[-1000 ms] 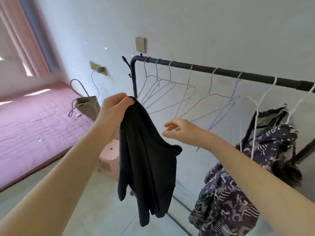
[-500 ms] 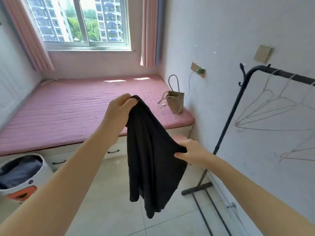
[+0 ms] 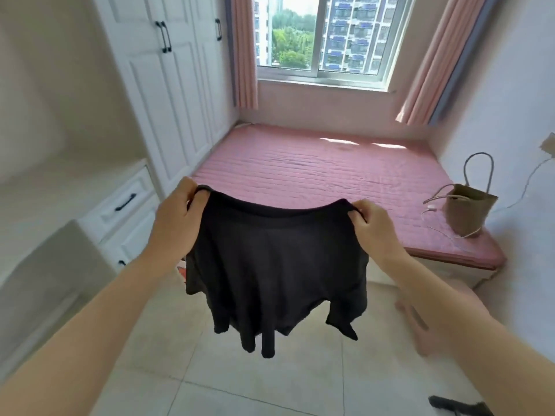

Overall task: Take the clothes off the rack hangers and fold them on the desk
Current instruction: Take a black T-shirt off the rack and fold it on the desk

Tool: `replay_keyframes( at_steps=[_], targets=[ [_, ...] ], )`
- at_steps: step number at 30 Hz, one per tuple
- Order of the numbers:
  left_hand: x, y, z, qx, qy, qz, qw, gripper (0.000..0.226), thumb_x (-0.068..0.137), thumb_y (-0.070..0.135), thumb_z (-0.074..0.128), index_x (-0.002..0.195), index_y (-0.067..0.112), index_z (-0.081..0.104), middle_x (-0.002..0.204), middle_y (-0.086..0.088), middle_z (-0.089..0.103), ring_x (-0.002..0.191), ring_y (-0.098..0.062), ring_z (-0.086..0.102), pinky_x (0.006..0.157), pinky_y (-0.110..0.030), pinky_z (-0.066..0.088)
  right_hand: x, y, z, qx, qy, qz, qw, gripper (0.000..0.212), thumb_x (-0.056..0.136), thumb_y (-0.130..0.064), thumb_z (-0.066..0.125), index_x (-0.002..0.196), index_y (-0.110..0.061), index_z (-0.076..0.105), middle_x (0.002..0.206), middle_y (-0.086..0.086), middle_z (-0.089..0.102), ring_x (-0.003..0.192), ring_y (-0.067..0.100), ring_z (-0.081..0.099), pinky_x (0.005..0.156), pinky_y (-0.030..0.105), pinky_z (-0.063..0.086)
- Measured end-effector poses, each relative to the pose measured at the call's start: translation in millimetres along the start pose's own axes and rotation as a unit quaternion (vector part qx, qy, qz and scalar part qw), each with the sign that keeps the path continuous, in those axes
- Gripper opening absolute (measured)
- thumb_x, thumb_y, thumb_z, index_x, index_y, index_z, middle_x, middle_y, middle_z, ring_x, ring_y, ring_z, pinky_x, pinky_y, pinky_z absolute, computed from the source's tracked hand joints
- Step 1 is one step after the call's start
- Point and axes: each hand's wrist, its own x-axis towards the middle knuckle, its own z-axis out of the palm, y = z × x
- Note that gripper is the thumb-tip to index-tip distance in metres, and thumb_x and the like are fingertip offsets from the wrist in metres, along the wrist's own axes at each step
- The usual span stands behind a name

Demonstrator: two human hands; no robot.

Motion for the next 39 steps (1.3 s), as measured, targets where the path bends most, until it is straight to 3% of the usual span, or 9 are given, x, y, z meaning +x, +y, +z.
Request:
replay_keyframes(
  at_steps=[3,6,16,20,24,28,31,35,39],
  targets=[
    [5,-54,-57,0.101,0.038,-0.011,0.994,0.022,0.100,0.033,0.041,0.082,0.020,0.043,0.067,-0.007,0.050,0.067,-0.025,0.050,0.064,-0.042,0.039,16,-51,67,0.017,-0.006,-0.050,0.999,0.022,0.100,-0.007,0.042,0.112,-0.009,0.060,0.097,-0.003,0.059,0.090,0.015,0.052,0.070,0.016,0.034],
    [4,-94,-105,0.170,0.060,-0.021,0.983,0.024,0.102,0.033,0.038,0.086,0.016,0.040,0.062,-0.006,0.045,0.062,-0.029,0.048,0.058,-0.042,0.034,23,-100,123,0.026,-0.026,-0.076,0.996,0.022,0.101,-0.010,0.035,0.110,-0.016,0.054,0.091,-0.005,0.057,0.084,0.017,0.053,0.068,0.025,0.037],
    [-16,-192,-239,0.183,0.115,-0.200,0.956,0.033,0.094,0.054,0.044,0.103,0.024,0.033,0.075,-0.012,0.062,0.068,-0.028,0.059,0.066,-0.044,0.048,51,-213,286,-0.075,-0.180,-0.300,0.934,0.019,0.102,-0.020,0.030,0.114,-0.019,0.045,0.087,-0.004,0.054,0.073,0.026,0.056,0.064,0.040,0.048],
    [-29,-220,-291,0.183,0.104,-0.299,0.931,0.037,0.088,0.061,0.046,0.097,0.027,0.055,0.087,0.003,0.069,0.077,-0.018,0.064,0.074,-0.039,0.051,69,-252,365,-0.078,-0.265,-0.387,0.880,0.017,0.099,-0.030,0.034,0.101,-0.018,0.045,0.072,-0.001,0.056,0.061,0.024,0.058,0.060,0.047,0.052],
    [-51,-234,-333,0.218,0.109,-0.366,0.898,0.069,0.076,0.073,0.039,0.072,0.008,0.062,0.062,-0.006,0.054,0.057,-0.020,0.053,0.061,-0.035,0.040,78,-307,428,-0.060,-0.385,-0.466,0.794,0.034,0.096,-0.052,0.041,0.100,-0.019,0.051,0.081,-0.005,0.059,0.074,0.019,0.059,0.068,0.041,0.050],
    [-81,-237,-363,0.207,0.136,-0.452,0.857,0.081,0.069,0.080,0.056,0.080,0.000,0.063,0.072,-0.019,0.060,0.060,-0.026,0.056,0.060,-0.031,0.038,76,-359,477,-0.110,-0.458,-0.555,0.685,0.051,0.085,-0.070,0.044,0.101,-0.022,0.048,0.086,-0.009,0.054,0.076,0.013,0.055,0.062,0.030,0.045],
    [-105,-229,-376,0.185,0.139,-0.495,0.838,0.088,0.049,0.086,0.064,0.082,0.005,0.066,0.078,-0.012,0.066,0.070,-0.026,0.064,0.062,-0.033,0.046,64,-389,512,-0.119,-0.477,-0.616,0.616,0.059,0.077,-0.077,0.048,0.100,-0.023,0.045,0.083,-0.008,0.054,0.072,0.014,0.054,0.059,0.030,0.045],
    [-130,-212,-386,0.153,0.169,-0.545,0.807,0.056,0.060,0.064,0.077,0.081,0.012,0.072,0.076,-0.001,0.072,0.073,-0.019,0.070,0.065,-0.031,0.053,40,-423,552,-0.106,-0.473,-0.680,0.550,0.053,0.079,-0.071,0.056,0.100,-0.023,0.044,0.087,-0.005,0.058,0.079,0.020,0.055,0.061,0.032,0.042],
    [-148,-196,-402,0.152,0.217,-0.577,0.773,0.028,0.082,0.039,0.073,0.075,0.011,0.070,0.069,0.003,0.071,0.067,-0.016,0.068,0.059,-0.025,0.050,11,-463,579,-0.051,-0.502,-0.684,0.526,0.034,0.086,-0.053,0.062,0.095,-0.022,0.052,0.084,-0.004,0.061,0.079,0.020,0.057,0.068,0.035,0.049]
  ],
)
